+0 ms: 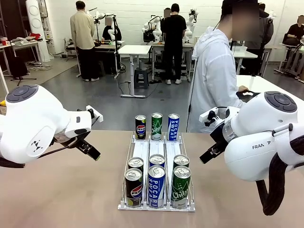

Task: Retrieve and hand over the desired beverage to the person.
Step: Pick up a can of the same type that the person held from the Automatic Can Dispenser.

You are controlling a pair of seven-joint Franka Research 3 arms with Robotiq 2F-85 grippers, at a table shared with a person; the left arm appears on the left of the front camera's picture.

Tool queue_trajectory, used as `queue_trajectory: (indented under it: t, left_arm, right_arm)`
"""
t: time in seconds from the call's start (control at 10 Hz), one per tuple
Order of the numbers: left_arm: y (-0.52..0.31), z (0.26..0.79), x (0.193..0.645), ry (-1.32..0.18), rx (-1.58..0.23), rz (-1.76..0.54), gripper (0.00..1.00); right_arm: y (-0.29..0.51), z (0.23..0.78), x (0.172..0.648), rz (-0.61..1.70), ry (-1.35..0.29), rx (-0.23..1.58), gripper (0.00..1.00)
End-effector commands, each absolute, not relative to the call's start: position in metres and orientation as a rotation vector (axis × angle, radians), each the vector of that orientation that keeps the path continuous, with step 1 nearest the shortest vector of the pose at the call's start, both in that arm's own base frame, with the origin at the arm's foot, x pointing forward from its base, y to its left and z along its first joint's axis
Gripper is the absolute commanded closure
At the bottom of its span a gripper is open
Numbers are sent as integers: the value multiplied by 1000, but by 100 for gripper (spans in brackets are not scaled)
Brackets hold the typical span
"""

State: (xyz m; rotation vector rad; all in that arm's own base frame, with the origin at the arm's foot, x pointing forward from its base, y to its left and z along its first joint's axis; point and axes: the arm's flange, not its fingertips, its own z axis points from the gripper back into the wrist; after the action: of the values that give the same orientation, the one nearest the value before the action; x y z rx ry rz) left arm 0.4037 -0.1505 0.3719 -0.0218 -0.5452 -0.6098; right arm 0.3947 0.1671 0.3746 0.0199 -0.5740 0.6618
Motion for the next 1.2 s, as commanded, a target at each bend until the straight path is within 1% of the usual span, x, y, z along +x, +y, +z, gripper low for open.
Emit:
queue_trajectory:
  t: [0.0,0.6,0.8,0.9,1.1]
  left_arm:
    - [-150,372,404,-545,-22,-610,0]
    - [-151,372,404,-545,-22,-610,0]
    - [-159,416,394,-590,13,-652,0]
    - [-167,454,384,-630,39,-693,0]
    - [-183,523,363,-745,169,-739,0]
  right_arm:
    - [167,375,395,661,-574,20,0]
    - [167,375,395,662,-574,20,0]
    - [164,421,381,633,-648,-25,0]
    - [162,453,372,633,-679,-48,0]
    - [161,534,344,636,-786,-105,0]
